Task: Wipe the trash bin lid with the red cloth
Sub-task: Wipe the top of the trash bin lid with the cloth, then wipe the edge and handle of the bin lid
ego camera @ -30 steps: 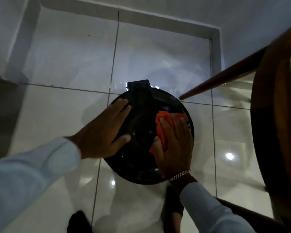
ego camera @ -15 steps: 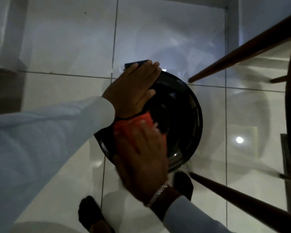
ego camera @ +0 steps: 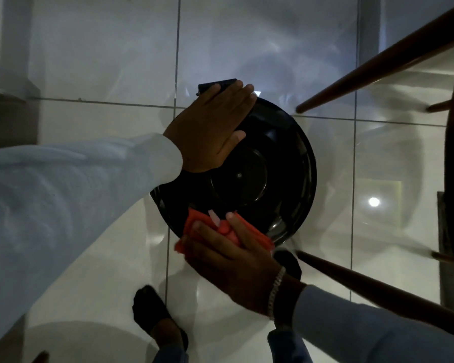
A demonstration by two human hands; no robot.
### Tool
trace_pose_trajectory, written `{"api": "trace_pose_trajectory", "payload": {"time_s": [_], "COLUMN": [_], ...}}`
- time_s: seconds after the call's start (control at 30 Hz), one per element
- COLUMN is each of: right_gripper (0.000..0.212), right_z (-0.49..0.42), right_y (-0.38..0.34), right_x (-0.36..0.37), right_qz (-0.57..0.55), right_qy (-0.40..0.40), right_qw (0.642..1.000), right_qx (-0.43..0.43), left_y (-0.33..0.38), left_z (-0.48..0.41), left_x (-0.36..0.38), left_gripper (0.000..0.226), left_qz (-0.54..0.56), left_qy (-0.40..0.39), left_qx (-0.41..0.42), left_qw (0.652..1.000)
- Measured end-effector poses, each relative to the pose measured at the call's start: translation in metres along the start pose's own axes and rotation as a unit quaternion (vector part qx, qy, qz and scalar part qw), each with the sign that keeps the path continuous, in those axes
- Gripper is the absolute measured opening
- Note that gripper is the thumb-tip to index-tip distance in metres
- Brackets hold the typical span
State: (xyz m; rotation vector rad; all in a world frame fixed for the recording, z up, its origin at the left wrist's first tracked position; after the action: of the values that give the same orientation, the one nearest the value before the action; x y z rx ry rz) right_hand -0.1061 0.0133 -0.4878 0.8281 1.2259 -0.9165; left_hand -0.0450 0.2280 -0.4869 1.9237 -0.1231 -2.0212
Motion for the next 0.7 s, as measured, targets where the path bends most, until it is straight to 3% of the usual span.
{"api": "trace_pose_trajectory", "payload": {"time_s": [0.07, 0.17, 0.23, 0.3, 0.43, 0.5, 0.53, 0.57, 0.6, 0.67, 0.7], "right_gripper": [0.102, 0.08, 0.057, 0.055, 0.081, 0.08, 0.072, 0.065, 0.06, 0.058, 0.06], "right_z": [0.019, 0.041, 0.058, 0.074, 0.084, 0.083, 0.079, 0.074, 0.067, 0.053, 0.047], "right_y": [0.01, 0.029, 0.043, 0.058, 0.076, 0.079, 0.081, 0.083, 0.086, 0.096, 0.103], "right_x": [0.011, 0.013, 0.008, 0.003, -0.018, -0.035, -0.048, -0.064, -0.082, -0.118, -0.136], "right_qz": [0.005, -0.011, -0.056, -0.13, -0.265, -0.324, -0.356, -0.383, -0.403, -0.433, -0.445], "right_qy": [-0.029, 0.027, 0.075, 0.112, 0.096, 0.115, 0.145, 0.187, 0.228, 0.275, 0.283], "right_qw": [0.999, 0.999, 0.995, 0.977, 0.907, 0.844, 0.801, 0.764, 0.735, 0.701, 0.692], "right_qx": [-0.039, -0.034, 0.03, 0.125, 0.313, 0.412, 0.458, 0.485, 0.496, 0.495, 0.492], "left_y": [-0.001, -0.002, 0.0, 0.0, 0.007, 0.023, 0.032, 0.042, 0.053, 0.082, 0.097], "left_z": [0.002, 0.0, 0.001, 0.001, 0.005, 0.013, 0.02, 0.027, 0.035, 0.05, 0.055], "left_x": [0.0, -0.001, -0.001, -0.001, -0.011, -0.023, -0.03, -0.037, -0.045, -0.06, -0.07], "left_gripper": [0.067, 0.069, 0.07, 0.069, 0.064, 0.061, 0.058, 0.053, 0.045, 0.04, 0.045], "left_qz": [-0.003, -0.003, -0.004, -0.011, -0.056, 0.021, 0.111, 0.227, 0.365, 0.633, 0.714], "left_qy": [0.005, -0.001, -0.003, -0.005, 0.015, 0.061, 0.094, 0.123, 0.143, 0.116, 0.082], "left_qx": [0.0, -0.004, -0.006, -0.008, -0.014, -0.055, -0.097, -0.152, -0.211, -0.285, -0.294], "left_qw": [1.0, 1.0, 1.0, 1.0, 0.998, 0.996, 0.985, 0.954, 0.895, 0.71, 0.63]}}
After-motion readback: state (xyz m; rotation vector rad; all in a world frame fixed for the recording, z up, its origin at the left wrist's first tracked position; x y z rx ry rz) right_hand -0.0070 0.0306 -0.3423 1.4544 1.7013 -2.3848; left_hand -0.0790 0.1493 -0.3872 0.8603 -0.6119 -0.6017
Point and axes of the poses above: each hand's wrist, its own z-axis away from the middle knuckle, its own x-axis out of the palm, y = z × x, the point moved 5 cm from there along -z, towards the middle knuckle, and after that the axes turned 1 degree about -x, right-handed, at the moved point
